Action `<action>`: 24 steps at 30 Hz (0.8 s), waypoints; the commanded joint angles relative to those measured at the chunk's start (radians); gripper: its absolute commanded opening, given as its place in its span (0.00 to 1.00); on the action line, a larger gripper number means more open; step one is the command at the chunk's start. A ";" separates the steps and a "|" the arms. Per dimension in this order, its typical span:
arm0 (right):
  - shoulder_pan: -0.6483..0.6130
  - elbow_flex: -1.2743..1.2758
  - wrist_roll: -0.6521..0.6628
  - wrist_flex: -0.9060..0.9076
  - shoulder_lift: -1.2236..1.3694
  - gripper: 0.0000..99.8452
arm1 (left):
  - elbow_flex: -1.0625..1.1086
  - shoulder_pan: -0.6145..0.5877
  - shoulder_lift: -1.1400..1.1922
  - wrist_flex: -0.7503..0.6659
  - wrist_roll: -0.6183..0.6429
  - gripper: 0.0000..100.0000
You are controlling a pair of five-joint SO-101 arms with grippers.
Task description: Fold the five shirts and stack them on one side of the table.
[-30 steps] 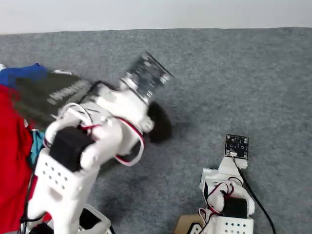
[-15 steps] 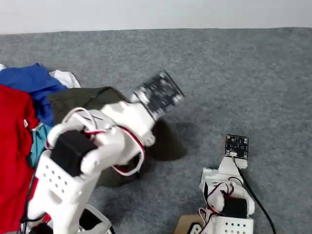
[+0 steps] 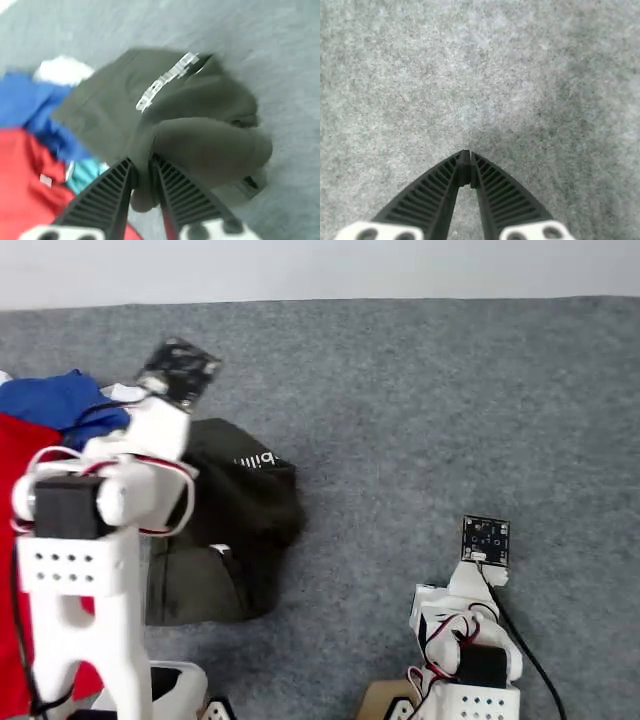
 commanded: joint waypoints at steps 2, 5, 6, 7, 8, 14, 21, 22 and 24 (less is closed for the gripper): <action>-0.004 0.017 -0.006 0.007 -0.010 0.01 | 0.079 -0.153 -0.025 0.025 -0.017 0.00; -0.004 0.017 -0.006 0.007 -0.010 0.01 | 0.154 -0.247 -0.025 0.023 -0.040 0.00; -0.004 0.017 -0.006 0.007 -0.010 0.01 | 0.173 -0.275 -0.025 0.023 -0.043 0.00; -0.004 0.017 -0.006 0.007 -0.010 0.01 | 0.189 -0.304 -0.025 0.023 -0.043 0.00; -0.005 0.017 -0.006 0.007 -0.010 0.01 | 0.205 -0.328 -0.025 0.023 -0.043 0.00; -0.005 0.017 -0.009 0.007 -0.010 0.01 | 0.257 -0.465 -0.023 0.023 -0.043 0.00; -0.007 0.017 -0.006 0.007 -0.010 0.01 | 0.302 -0.598 -0.023 0.023 -0.043 0.00; -0.007 0.017 -0.006 0.007 -0.010 0.01 | 0.309 -0.606 -0.023 0.023 -0.043 0.00; -0.007 0.017 -0.008 0.007 -0.010 0.01 | 0.321 -0.605 -0.025 0.023 -0.043 0.00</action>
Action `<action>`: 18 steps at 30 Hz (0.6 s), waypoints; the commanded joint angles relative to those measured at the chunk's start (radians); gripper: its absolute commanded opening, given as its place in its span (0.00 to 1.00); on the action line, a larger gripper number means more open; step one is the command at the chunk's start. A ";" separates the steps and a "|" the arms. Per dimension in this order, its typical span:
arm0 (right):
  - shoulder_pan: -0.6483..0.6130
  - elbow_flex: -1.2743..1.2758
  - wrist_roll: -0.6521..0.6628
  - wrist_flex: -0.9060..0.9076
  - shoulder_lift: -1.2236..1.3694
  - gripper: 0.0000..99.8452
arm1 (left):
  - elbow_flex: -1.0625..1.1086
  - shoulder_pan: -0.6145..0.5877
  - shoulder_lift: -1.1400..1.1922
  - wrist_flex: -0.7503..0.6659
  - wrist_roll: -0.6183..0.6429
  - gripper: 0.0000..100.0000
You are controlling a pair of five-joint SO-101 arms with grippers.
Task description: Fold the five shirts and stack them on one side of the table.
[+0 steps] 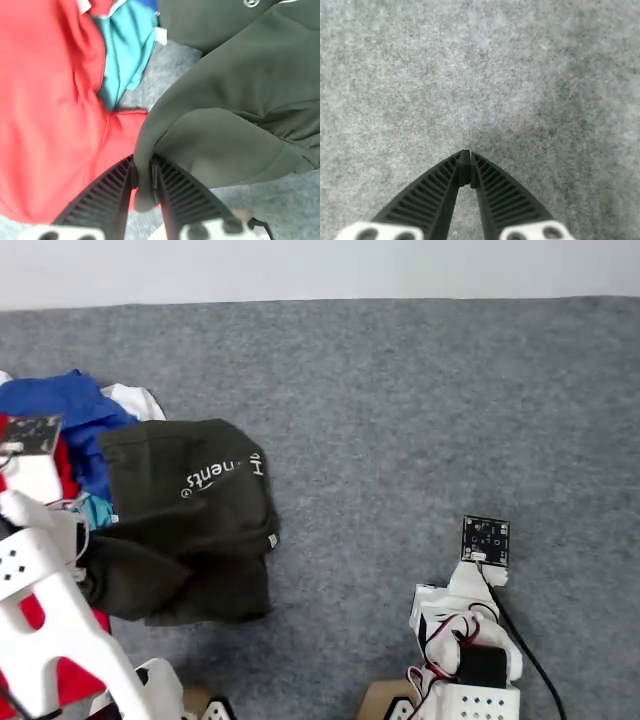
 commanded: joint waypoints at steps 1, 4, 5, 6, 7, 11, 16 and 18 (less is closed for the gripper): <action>-0.008 0.017 -0.009 0.007 -0.010 0.01 | 0.004 -0.009 -0.025 0.025 -0.005 0.00; -0.008 0.017 -0.006 0.007 -0.010 0.01 | 0.021 -0.009 -0.025 0.025 -0.005 0.00; -0.008 0.017 -0.006 0.007 -0.010 0.01 | 0.027 -0.009 -0.025 0.025 -0.008 0.00; -0.008 0.017 -0.006 0.007 -0.010 0.01 | 0.035 -0.009 -0.023 0.023 -0.008 0.00; -0.008 0.017 -0.006 0.007 -0.010 0.01 | 0.042 -0.009 -0.023 0.023 -0.009 0.00; 0.001 -0.011 -0.005 -0.051 -0.012 0.01 | 0.073 -0.008 -0.017 0.020 -0.014 0.00; -0.021 -0.164 -0.005 -0.219 -0.001 0.01 | 0.085 -0.015 -0.018 0.020 -0.103 0.00; -0.062 -0.206 -0.002 -0.259 0.002 0.01 | 0.085 -0.032 -0.015 0.006 -0.117 0.00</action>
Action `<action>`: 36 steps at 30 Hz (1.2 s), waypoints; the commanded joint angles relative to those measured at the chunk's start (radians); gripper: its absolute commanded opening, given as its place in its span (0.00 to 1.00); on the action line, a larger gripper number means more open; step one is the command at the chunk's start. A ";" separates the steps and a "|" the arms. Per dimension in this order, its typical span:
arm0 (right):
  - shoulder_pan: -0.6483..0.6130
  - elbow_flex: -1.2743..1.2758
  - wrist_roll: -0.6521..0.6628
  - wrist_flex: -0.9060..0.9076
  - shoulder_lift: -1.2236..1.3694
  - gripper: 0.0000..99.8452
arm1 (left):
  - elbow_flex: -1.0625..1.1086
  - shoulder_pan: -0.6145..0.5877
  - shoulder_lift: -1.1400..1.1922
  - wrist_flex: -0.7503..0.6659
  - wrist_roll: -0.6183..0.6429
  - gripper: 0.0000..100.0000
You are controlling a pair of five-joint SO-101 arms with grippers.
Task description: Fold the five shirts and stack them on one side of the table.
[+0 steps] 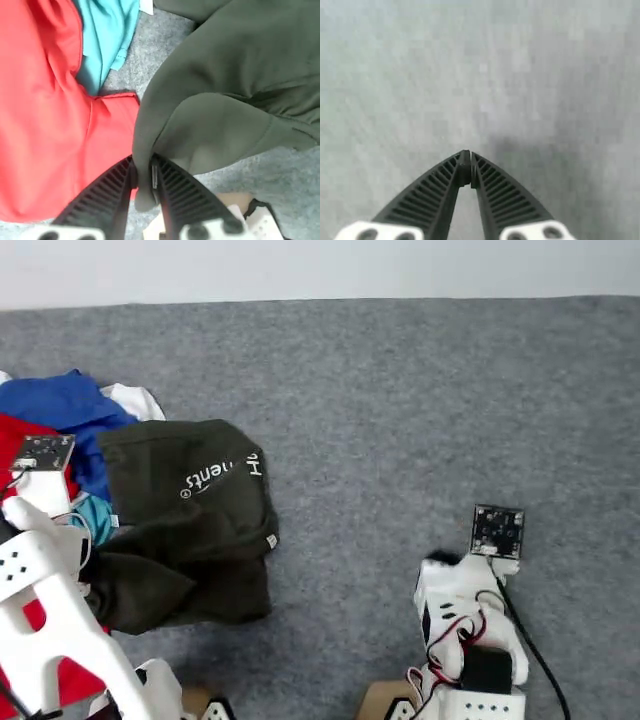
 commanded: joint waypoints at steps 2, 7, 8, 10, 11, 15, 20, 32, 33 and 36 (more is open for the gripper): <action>-0.099 -0.152 0.015 -0.047 0.005 0.04 | -0.002 -0.032 -0.014 -0.029 -0.026 0.00; -0.214 -0.305 0.046 0.088 0.165 0.10 | 0.053 -0.031 -0.014 -0.086 -0.058 0.00; -0.219 -0.348 0.046 0.101 0.228 0.09 | 0.071 -0.034 -0.015 -0.103 -0.061 0.00; -0.226 -0.453 0.046 0.108 0.364 0.06 | 0.096 -0.034 -0.015 -0.121 -0.068 0.00; -0.226 -0.516 0.046 0.110 0.435 0.03 | 0.105 -0.032 -0.021 -0.127 -0.068 0.00; -0.243 -0.756 0.048 0.150 0.723 0.01 | 0.114 -0.031 -0.018 -0.175 -0.068 0.00; -0.355 -1.014 0.048 0.295 1.058 0.01 | 0.136 -0.003 -0.015 -0.235 -0.068 0.00; -0.542 -1.508 0.319 0.352 1.719 0.01 | 0.312 0.150 -0.021 -0.400 -0.064 0.00; -0.556 -1.551 0.319 0.355 1.770 0.01 | 0.312 0.149 -0.021 -0.405 -0.064 0.00; -0.585 -1.671 0.322 0.363 1.910 0.02 | 0.309 0.144 -0.021 -0.400 -0.064 0.00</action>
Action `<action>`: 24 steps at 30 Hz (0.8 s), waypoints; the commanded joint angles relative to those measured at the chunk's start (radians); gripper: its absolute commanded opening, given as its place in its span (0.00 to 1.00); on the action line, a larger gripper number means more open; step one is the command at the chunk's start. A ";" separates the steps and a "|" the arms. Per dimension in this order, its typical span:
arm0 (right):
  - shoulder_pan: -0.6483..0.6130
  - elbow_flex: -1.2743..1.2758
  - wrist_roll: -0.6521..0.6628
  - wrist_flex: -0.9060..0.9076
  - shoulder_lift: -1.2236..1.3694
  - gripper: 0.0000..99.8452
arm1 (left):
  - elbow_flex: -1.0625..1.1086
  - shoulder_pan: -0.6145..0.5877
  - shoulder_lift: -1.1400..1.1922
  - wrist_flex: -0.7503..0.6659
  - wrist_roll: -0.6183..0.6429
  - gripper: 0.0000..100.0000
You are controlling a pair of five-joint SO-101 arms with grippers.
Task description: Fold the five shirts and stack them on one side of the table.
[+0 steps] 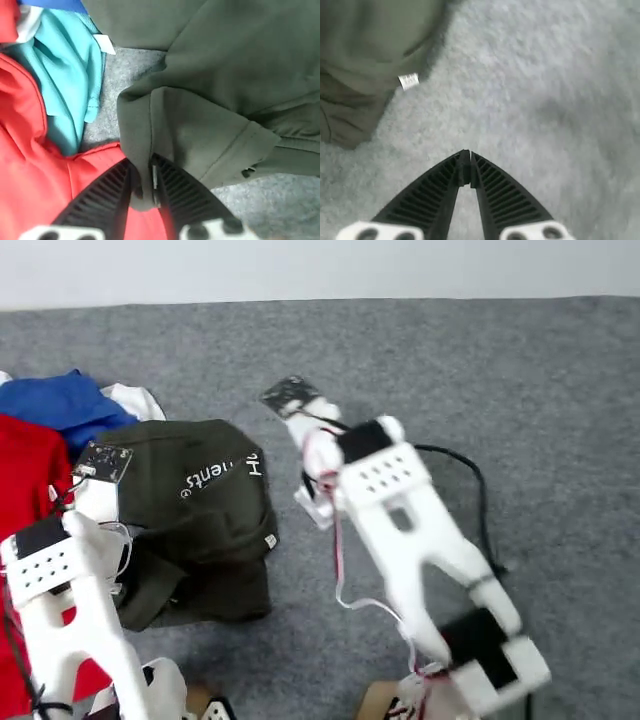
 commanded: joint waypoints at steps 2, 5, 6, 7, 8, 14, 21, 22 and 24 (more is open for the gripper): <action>-0.039 -0.219 0.012 0.016 0.176 0.06 | -0.005 0.005 -0.021 -0.017 -0.005 0.00; -0.062 -0.336 0.006 0.047 0.286 0.20 | -0.005 0.005 -0.021 -0.017 -0.005 0.00; -0.070 -0.371 0.005 0.053 0.317 0.24 | -0.007 0.005 -0.021 -0.018 -0.005 0.00; -0.076 -0.404 -0.002 0.054 0.348 0.26 | -0.007 0.005 -0.021 -0.020 -0.005 0.00; -0.079 -0.437 -0.018 0.051 0.377 0.27 | -0.007 0.005 -0.021 -0.021 -0.005 0.00; -0.122 -0.658 -0.207 0.036 0.547 0.26 | -0.007 0.005 -0.021 -0.023 -0.005 0.00; -0.157 -0.907 -0.387 0.036 0.728 0.26 | -0.007 0.005 -0.021 -0.023 -0.005 0.00; -0.160 -0.937 -0.391 0.038 0.756 0.26 | -0.007 0.005 -0.021 -0.023 -0.005 0.00; -0.168 -0.990 -0.391 0.041 0.809 0.26 | -0.007 0.005 -0.021 -0.023 -0.005 0.00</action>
